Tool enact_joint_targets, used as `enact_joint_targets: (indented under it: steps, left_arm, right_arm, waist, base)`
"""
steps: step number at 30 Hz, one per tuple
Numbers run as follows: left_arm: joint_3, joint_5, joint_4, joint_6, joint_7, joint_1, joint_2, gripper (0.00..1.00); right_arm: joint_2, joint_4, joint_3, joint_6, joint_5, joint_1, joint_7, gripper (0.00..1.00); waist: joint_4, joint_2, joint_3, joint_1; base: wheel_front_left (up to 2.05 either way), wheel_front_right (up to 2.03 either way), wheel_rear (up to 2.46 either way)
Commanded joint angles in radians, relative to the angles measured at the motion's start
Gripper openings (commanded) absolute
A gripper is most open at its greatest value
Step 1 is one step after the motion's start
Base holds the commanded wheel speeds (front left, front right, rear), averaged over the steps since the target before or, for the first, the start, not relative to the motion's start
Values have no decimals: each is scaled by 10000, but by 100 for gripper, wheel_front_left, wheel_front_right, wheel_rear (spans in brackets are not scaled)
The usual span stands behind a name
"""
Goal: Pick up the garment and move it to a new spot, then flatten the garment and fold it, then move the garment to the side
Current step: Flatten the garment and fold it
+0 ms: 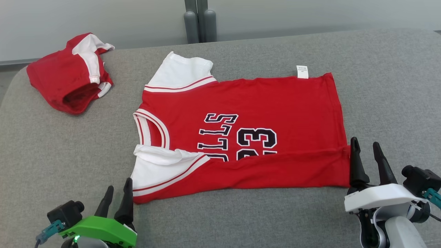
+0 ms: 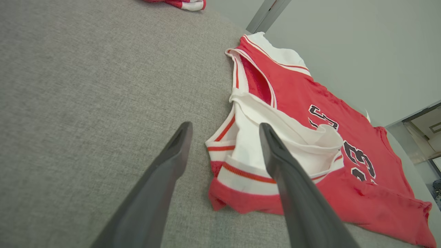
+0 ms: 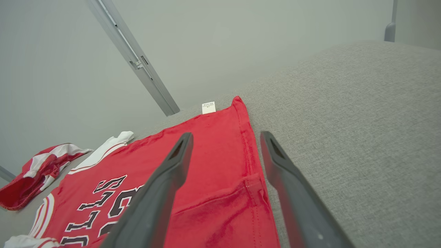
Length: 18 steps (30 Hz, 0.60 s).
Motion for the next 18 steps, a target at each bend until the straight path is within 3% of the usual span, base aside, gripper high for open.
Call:
enact_joint_targets:
  steps: [1,6,17,18]
  left_arm:
    - [-53,-134,-96,-24,194,164,97,100]
    - [-241,-306,-348,85,969,571,193,100]
    - [-457,-114,141,557,1259,228,80,100]
    - [-517,-93,166,550,1306,200,47,78]
  right_arm:
    - [-19,-87,19,4,16,126,-30,100]
    - [-17,-194,61,4,116,251,-32,100]
    - [-19,-135,152,4,85,78,-30,100]
    - [-17,-74,153,4,-1,126,-32,100]
  waist:
    - [9,-1,-35,0]
    - [-80,-1,21,0]
    - [-426,-1,304,0]
    - [-451,-1,311,0]
  base:
    - [0,0,0]
    - [0,0,0]
    - [0,0,0]
    - [0,0,0]
